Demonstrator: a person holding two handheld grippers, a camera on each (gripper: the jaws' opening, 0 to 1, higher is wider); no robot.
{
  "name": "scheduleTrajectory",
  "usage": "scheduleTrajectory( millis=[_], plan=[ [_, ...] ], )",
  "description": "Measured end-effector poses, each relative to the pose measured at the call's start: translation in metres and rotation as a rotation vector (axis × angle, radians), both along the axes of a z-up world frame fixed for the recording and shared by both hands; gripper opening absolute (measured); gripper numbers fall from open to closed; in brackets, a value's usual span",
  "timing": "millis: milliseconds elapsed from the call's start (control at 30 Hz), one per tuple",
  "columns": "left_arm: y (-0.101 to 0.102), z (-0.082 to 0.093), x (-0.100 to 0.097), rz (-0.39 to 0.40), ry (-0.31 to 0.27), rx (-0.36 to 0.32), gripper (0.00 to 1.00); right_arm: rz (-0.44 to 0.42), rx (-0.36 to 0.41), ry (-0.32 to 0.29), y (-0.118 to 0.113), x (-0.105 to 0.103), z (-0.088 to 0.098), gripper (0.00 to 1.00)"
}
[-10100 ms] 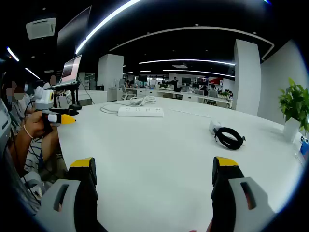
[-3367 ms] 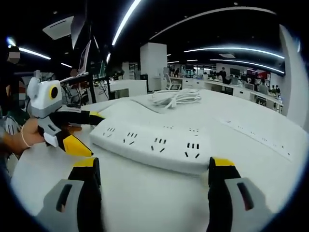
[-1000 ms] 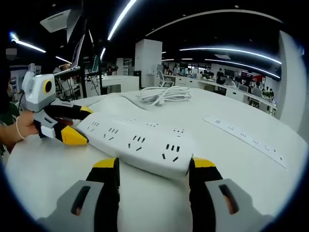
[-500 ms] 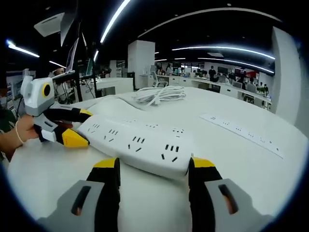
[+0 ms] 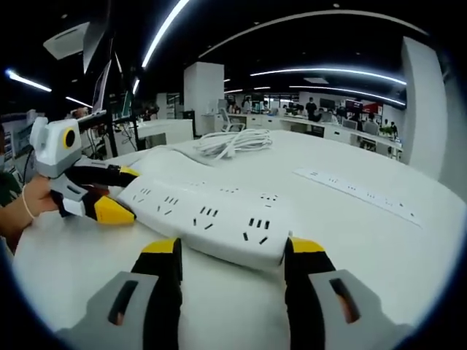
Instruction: Straighten the power strip on the desk, plug the charger into it
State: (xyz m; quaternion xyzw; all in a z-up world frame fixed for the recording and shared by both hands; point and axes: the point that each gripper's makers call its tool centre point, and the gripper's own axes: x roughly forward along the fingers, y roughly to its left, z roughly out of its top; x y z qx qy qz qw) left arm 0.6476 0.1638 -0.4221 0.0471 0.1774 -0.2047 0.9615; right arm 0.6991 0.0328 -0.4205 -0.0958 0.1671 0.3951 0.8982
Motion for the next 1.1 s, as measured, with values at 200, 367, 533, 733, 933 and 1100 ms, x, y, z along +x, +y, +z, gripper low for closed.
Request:
scheduleTrajectory(
  millis=[200, 367, 533, 733, 933, 1100],
  plan=[
    [-0.003, 0.001, 0.001, -0.027, 0.002, -0.014, 0.48, -0.032, 0.015, 0.003, -0.006, -0.003, 0.000, 0.55],
    [-0.006, 0.001, 0.001, -0.041, 0.004, -0.021, 0.47, -0.054, 0.025, 0.006, -0.008, -0.005, 0.000, 0.55],
    [-0.007, 0.001, 0.002, -0.058, 0.006, -0.025, 0.47, -0.070, 0.016, 0.006, -0.011, -0.007, 0.000, 0.54],
    [-0.010, 0.001, 0.003, -0.082, 0.007, -0.025, 0.46, -0.094, -0.003, 0.002, -0.016, -0.011, -0.001, 0.53],
    [-0.014, 0.001, 0.004, -0.107, 0.006, -0.025, 0.46, -0.126, -0.001, 0.004, -0.022, -0.015, -0.001, 0.53],
    [-0.019, 0.001, 0.004, -0.128, 0.007, -0.023, 0.46, -0.150, 0.006, 0.019, -0.029, -0.017, 0.000, 0.53]
  ],
)
